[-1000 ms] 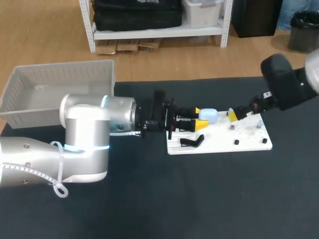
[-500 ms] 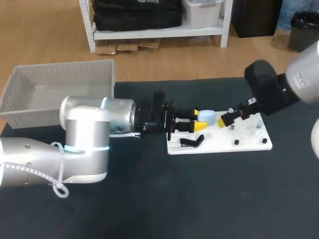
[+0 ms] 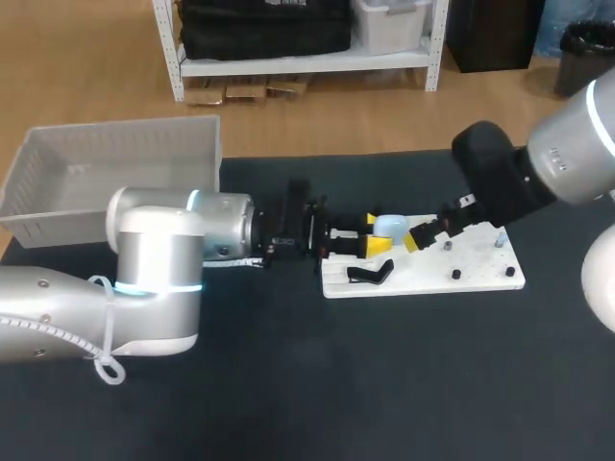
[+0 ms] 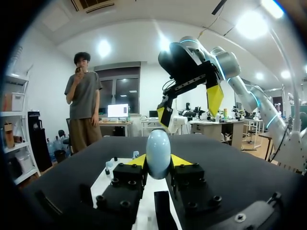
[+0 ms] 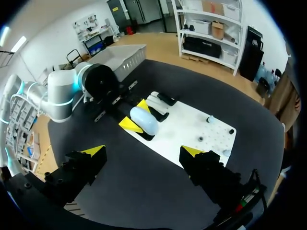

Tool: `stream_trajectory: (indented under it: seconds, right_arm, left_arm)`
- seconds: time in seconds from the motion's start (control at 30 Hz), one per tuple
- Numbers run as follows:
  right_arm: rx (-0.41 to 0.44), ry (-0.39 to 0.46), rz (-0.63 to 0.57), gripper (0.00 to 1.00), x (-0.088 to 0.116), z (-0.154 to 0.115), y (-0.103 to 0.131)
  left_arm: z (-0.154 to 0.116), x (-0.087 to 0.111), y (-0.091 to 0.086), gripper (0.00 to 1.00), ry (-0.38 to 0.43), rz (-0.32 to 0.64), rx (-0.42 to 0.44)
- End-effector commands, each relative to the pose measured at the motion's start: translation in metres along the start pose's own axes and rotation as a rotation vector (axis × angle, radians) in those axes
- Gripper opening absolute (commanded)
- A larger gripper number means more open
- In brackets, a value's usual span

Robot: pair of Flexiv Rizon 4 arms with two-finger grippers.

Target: Pick up each earbud case from the left stands, insert the matching earbuds, close the lid, and place the case in the box.

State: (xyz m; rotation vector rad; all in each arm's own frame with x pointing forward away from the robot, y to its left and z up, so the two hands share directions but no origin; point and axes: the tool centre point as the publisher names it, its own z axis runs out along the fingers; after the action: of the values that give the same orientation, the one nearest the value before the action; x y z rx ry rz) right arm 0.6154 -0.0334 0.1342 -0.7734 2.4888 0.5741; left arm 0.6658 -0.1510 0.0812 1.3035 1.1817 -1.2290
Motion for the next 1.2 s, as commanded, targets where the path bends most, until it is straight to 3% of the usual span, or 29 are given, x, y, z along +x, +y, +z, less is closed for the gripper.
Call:
stream_trajectory:
  seconds: [0.03, 0.63, 1.2]
  right_arm:
    - [0.009, 0.002, 0.007, 1.0, -0.003, 0.006, 0.0]
    - [0.021, 0.037, 0.025, 1.0, -0.009, 0.03, -0.003]
    - [0.058, 0.028, 0.084, 1.0, -0.01, 0.047, -0.022]
  left_arm:
    - [-0.002, 0.001, -0.003, 0.0, -0.002, 0.002, -0.011]
    - [-0.003, 0.002, -0.003, 0.0, 0.007, 0.001, -0.01]
    - [-0.003, 0.002, -0.003, 0.0, 0.007, 0.001, -0.01]
